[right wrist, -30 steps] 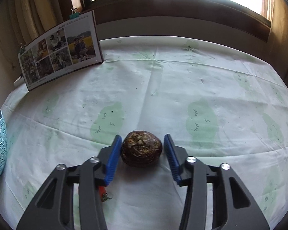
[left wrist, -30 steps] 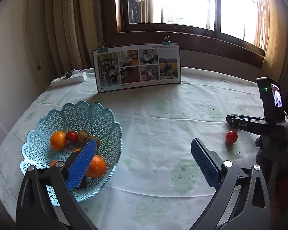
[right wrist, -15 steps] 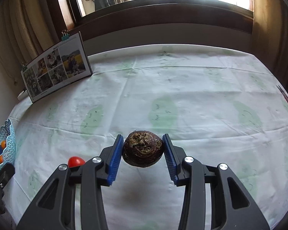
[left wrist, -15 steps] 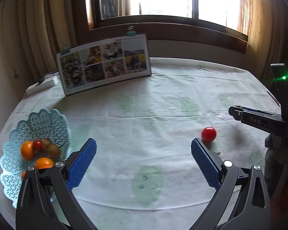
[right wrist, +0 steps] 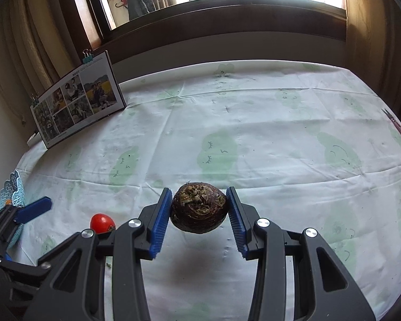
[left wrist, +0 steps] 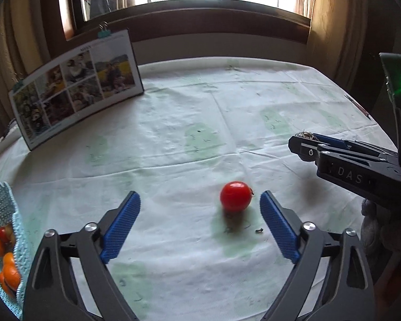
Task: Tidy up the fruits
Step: 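Grasp the last red tomato with the left gripper and lift it while the right holds the avocado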
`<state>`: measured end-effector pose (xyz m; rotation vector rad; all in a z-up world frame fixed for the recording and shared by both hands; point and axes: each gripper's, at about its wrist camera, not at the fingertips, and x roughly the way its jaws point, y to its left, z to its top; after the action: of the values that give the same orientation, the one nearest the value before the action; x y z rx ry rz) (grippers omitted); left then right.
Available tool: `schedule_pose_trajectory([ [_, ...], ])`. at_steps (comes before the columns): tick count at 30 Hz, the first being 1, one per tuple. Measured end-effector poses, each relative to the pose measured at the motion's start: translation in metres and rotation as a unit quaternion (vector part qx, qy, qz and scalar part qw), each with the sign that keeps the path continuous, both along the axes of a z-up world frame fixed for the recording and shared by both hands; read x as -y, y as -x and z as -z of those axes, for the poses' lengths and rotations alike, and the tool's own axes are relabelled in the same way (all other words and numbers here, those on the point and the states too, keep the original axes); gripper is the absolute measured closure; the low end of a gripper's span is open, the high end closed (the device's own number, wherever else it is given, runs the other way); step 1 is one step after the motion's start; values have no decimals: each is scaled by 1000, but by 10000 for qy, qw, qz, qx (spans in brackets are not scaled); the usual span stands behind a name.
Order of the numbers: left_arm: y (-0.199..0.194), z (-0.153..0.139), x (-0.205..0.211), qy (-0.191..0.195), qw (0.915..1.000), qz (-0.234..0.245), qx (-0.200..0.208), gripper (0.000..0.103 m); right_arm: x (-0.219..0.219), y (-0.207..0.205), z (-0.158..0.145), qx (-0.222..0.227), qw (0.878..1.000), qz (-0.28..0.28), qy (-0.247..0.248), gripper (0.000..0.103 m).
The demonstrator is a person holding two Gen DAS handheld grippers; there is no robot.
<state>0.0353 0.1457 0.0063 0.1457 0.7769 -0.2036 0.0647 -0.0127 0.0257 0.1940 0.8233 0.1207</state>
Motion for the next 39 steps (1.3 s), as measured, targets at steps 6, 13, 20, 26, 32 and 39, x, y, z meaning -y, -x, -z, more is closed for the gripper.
schedule_pose_trajectory([
  [6, -13, 13, 14, 17, 9996, 65, -272, 23, 1, 0, 1, -14, 10000, -22, -52, 61],
  [13, -22, 24, 22, 70, 9989, 121, -451, 44, 2, 0, 1, -28, 10000, -1, -85, 61],
  [20, -19, 22, 22, 163, 9988, 205, -416, 70, 1, 1, 2, -16, 10000, -17, -75, 61],
  [26, -10, 13, 13, 199, 9995, 62, -234, 73, 1, 1, 1, 13, 10000, -21, -87, 61],
  [32, 1, -1, 0, 209, 9997, -97, -5, 74, -1, 1, 2, 2, 10000, -37, -71, 61],
  [39, -5, 10, -2, 429, 9985, -153, -291, 59, 0, 3, 1, 29, 10000, -37, -82, 61],
])
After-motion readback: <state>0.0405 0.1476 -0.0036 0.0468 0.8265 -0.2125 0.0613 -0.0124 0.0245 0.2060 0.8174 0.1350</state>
